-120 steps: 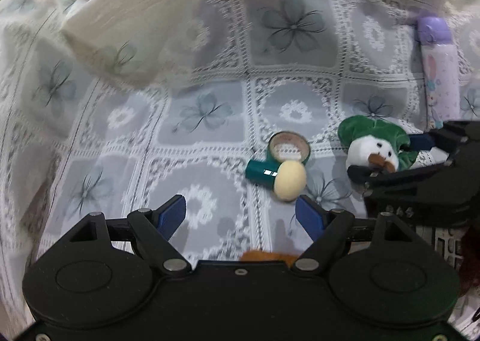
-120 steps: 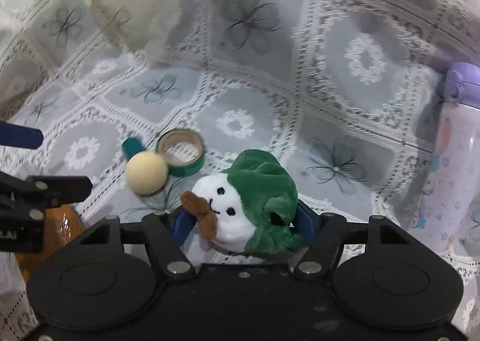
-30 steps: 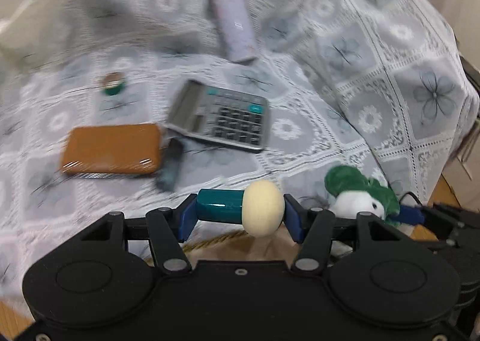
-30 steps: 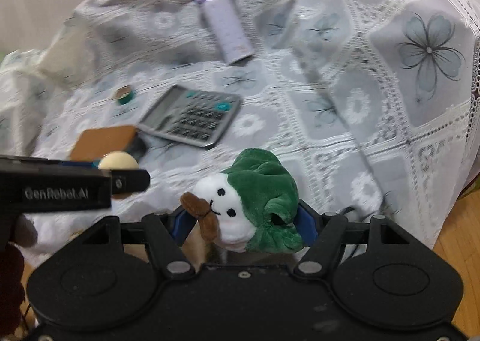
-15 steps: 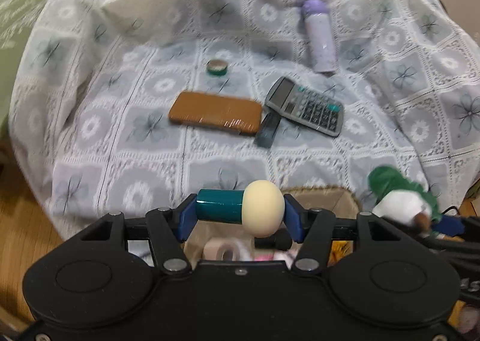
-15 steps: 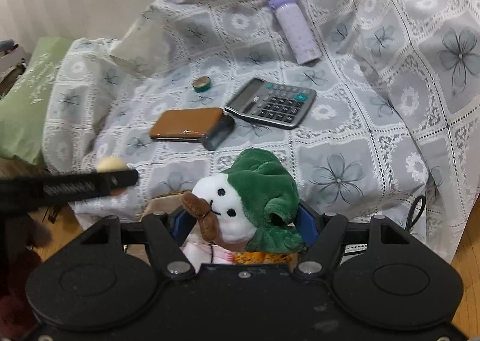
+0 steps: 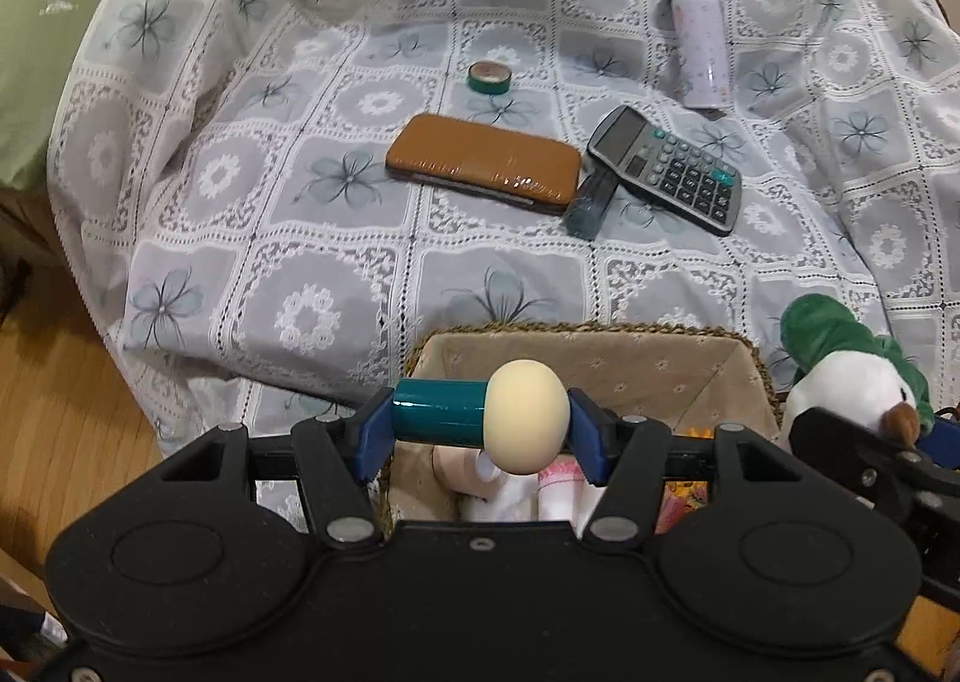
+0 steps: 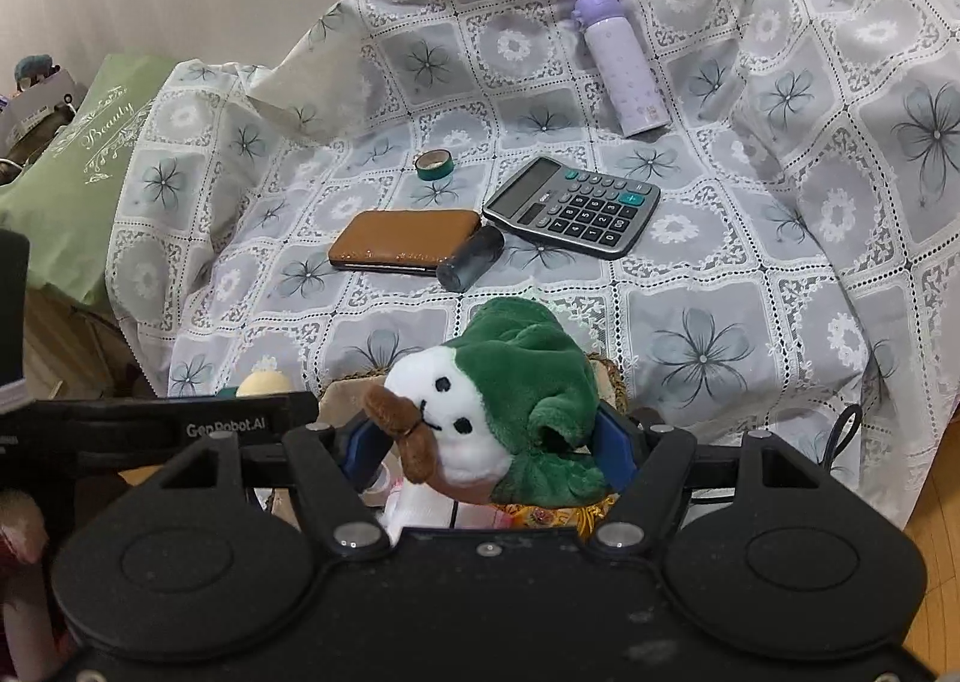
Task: Organize soft objects
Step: 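Carry the plush and peg toy to the basket and open both grippers, then lift both tools out of the basket toward the clear bottle and green tape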
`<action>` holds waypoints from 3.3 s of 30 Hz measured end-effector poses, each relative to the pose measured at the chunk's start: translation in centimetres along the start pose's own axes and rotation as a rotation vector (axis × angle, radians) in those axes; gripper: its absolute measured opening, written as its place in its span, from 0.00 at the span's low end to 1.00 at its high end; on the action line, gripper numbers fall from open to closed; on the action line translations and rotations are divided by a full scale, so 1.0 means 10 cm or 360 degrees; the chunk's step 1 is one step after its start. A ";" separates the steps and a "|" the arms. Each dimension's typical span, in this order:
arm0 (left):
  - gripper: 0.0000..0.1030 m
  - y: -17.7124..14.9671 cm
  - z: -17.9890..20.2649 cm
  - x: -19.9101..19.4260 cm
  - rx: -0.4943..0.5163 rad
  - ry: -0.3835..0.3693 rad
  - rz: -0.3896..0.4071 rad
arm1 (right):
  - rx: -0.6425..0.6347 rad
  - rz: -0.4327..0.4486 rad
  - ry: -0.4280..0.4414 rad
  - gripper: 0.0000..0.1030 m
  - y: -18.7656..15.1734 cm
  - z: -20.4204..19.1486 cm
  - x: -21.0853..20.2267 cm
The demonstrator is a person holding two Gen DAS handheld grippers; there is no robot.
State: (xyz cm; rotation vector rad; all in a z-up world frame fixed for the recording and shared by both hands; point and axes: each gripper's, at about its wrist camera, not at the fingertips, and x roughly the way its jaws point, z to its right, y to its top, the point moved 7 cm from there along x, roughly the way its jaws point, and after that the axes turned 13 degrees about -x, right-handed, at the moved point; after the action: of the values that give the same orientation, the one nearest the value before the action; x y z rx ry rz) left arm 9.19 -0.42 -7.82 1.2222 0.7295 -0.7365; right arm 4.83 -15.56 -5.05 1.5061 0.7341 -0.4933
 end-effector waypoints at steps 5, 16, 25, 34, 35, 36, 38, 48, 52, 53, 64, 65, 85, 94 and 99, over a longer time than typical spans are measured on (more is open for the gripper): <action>0.55 -0.03 -0.02 0.05 -0.0018 -0.0006 -0.0023 | -0.0016 -0.0027 -0.0003 0.68 -0.02 -0.01 0.06; 0.60 -0.07 -0.07 0.11 0.0000 0.0014 -0.0049 | -0.0041 -0.0038 -0.0019 0.69 0.03 0.01 0.15; 0.74 -0.09 -0.10 0.08 -0.0019 0.0041 -0.0012 | -0.0022 -0.0056 -0.0028 0.69 0.03 0.03 0.22; 0.74 -0.19 -0.14 0.04 0.0013 0.0102 0.0019 | -0.0050 -0.0029 -0.0039 0.70 0.16 0.00 0.27; 0.74 -0.19 -0.13 0.04 0.0018 0.0103 0.0018 | -0.0053 -0.0022 -0.0043 0.70 0.18 0.00 0.28; 0.74 -0.20 -0.13 0.04 0.0025 0.0104 0.0016 | -0.0054 -0.0015 -0.0045 0.71 0.20 0.00 0.28; 0.74 -0.22 -0.12 0.04 0.0030 0.0103 0.0014 | -0.0056 -0.0001 -0.0043 0.72 0.22 0.01 0.27; 0.75 -0.23 -0.14 0.01 0.0004 0.0104 0.0012 | -0.0060 0.0001 -0.0062 0.73 0.17 0.03 0.21; 0.75 -0.25 -0.15 0.02 0.0006 0.0130 0.0013 | -0.0073 -0.0035 -0.0075 0.74 0.05 0.02 0.23; 0.75 -0.26 -0.16 0.02 0.0008 0.0134 0.0015 | -0.0076 -0.0048 -0.0076 0.75 0.02 0.02 0.24; 0.75 -0.30 -0.15 0.01 0.0021 0.0149 0.0002 | -0.0074 -0.0129 -0.0068 0.75 -0.22 0.02 0.28; 0.75 -0.30 -0.15 0.01 0.0021 0.0150 0.0001 | -0.0074 -0.0131 -0.0068 0.76 -0.22 0.02 0.29; 0.89 -0.30 -0.18 -0.02 0.0035 0.0185 0.0025 | -0.0082 -0.0157 -0.0085 0.82 -0.23 0.01 0.30; 0.89 -0.28 -0.19 0.02 0.0040 0.0197 0.0008 | -0.0091 -0.0130 -0.0104 0.84 -0.16 0.06 0.30; 0.89 -0.20 -0.20 0.06 0.0051 0.0192 0.0014 | -0.0133 -0.0072 -0.0142 0.88 -0.02 0.11 0.30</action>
State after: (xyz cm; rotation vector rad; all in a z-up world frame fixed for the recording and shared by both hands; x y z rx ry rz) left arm 7.67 1.08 -9.77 1.3067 0.8138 -0.6738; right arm 6.96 -16.24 -7.34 1.3833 0.7118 -0.5541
